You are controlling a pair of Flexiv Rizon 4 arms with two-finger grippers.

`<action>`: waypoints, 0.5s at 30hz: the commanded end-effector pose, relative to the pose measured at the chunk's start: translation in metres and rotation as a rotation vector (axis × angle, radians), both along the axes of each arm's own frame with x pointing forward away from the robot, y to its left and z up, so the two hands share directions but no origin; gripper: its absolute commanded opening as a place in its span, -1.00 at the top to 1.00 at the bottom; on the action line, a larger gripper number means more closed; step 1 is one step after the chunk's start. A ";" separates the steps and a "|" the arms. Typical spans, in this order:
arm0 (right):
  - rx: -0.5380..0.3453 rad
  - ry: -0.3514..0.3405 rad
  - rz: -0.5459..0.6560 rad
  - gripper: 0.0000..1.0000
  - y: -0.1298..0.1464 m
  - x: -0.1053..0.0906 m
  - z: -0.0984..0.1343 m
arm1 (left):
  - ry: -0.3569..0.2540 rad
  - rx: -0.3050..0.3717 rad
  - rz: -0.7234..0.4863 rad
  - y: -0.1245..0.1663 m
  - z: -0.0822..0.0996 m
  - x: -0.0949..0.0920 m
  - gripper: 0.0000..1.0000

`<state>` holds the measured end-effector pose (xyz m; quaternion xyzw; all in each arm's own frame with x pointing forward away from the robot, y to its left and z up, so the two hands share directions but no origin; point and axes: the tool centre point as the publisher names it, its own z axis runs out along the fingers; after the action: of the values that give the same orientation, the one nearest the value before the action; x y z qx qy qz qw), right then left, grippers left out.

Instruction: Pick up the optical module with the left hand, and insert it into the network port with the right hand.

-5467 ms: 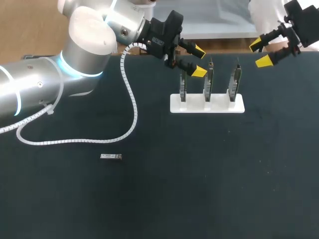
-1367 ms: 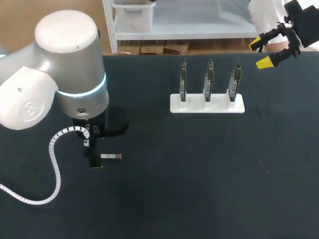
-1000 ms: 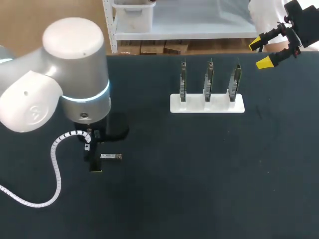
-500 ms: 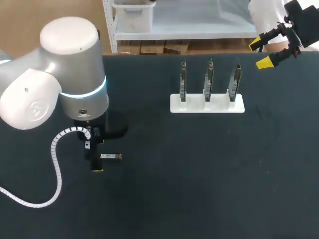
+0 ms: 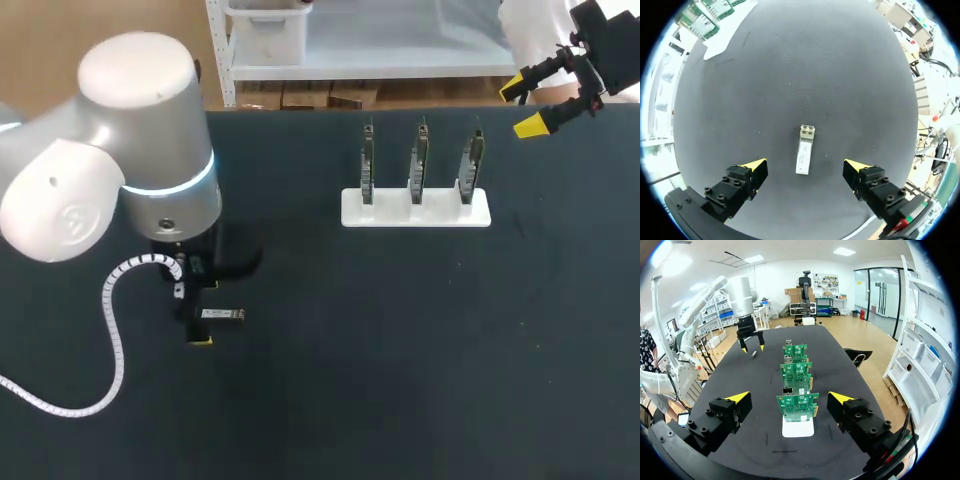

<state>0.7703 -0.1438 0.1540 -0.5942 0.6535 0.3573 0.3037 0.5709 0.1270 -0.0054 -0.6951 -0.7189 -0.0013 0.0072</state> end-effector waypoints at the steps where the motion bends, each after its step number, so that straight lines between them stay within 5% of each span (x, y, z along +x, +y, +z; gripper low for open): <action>1: -0.001 -0.004 -0.003 -1.00 0.000 -0.002 0.000 | 0.011 0.007 0.011 0.003 -0.005 -0.001 -1.00; 15: -0.001 -0.004 -0.003 -1.00 0.000 -0.002 0.000 | 0.004 0.009 0.011 0.001 -0.006 -0.006 -1.00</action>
<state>0.7703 -0.1438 0.1540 -0.5942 0.6535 0.3573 0.3037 0.5650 0.1273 -0.0114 -0.6907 -0.7230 -0.0047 0.0124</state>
